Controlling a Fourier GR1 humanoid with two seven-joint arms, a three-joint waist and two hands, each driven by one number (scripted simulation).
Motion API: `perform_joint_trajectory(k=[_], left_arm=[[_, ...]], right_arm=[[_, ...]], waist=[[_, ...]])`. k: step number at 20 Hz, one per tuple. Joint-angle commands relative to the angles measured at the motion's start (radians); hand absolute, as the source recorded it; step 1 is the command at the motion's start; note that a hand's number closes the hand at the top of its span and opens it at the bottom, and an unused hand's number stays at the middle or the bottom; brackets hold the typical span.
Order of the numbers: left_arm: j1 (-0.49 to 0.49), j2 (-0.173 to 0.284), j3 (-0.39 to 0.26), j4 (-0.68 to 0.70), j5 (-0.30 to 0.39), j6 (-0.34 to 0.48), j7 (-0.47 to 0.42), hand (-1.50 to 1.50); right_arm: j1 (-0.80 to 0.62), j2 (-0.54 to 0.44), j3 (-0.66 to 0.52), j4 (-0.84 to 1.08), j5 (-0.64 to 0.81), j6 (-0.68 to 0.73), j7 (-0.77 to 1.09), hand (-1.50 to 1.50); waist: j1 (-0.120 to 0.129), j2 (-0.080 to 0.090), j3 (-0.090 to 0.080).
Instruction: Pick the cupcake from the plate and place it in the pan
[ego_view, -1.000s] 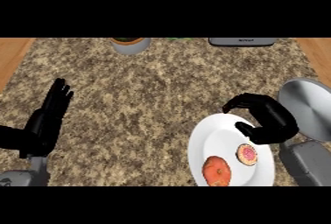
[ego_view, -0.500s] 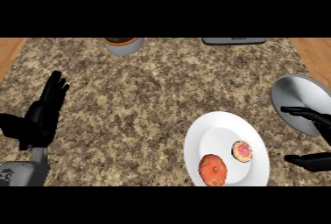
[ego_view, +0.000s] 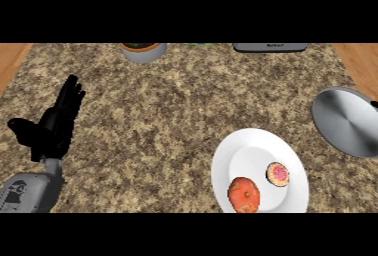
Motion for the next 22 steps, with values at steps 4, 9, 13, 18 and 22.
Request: perform_joint_trajectory(k=[4, 9, 13, 18, 22], left_arm=[[-0.016, -0.018, 0.009, -0.031, -0.011, 0.002, 0.054, 0.00], [0.012, 0.002, 0.049, -0.007, -0.024, -0.062, -0.011, 0.00], [-0.035, -0.060, 0.005, -0.045, -0.072, 0.016, 0.091, 0.00], [-0.059, -0.067, 0.041, 0.043, -0.072, -0.026, 0.020, 0.00], [-0.006, -0.101, 0.037, 0.030, -0.104, -0.009, -0.025, 0.00]], right_arm=[[-0.021, -0.069, -0.077, -0.263, -0.063, 0.103, 0.252, -1.50], [-0.079, 0.036, -0.062, -0.302, 0.035, 0.081, 0.340, -1.50], [-0.100, 0.080, -0.026, -0.377, -0.025, 0.172, 0.443, -1.50], [-0.013, 0.142, -0.013, -0.473, 0.018, 0.214, 0.433, -1.50], [0.002, 0.148, -0.042, -0.484, 0.080, 0.255, 0.484, -1.50]], waist=[[0.007, -0.001, 0.000], [0.018, 0.002, 0.001], [0.016, 0.002, 0.001], [0.010, 0.002, 0.001], [0.012, 0.002, 0.001]])
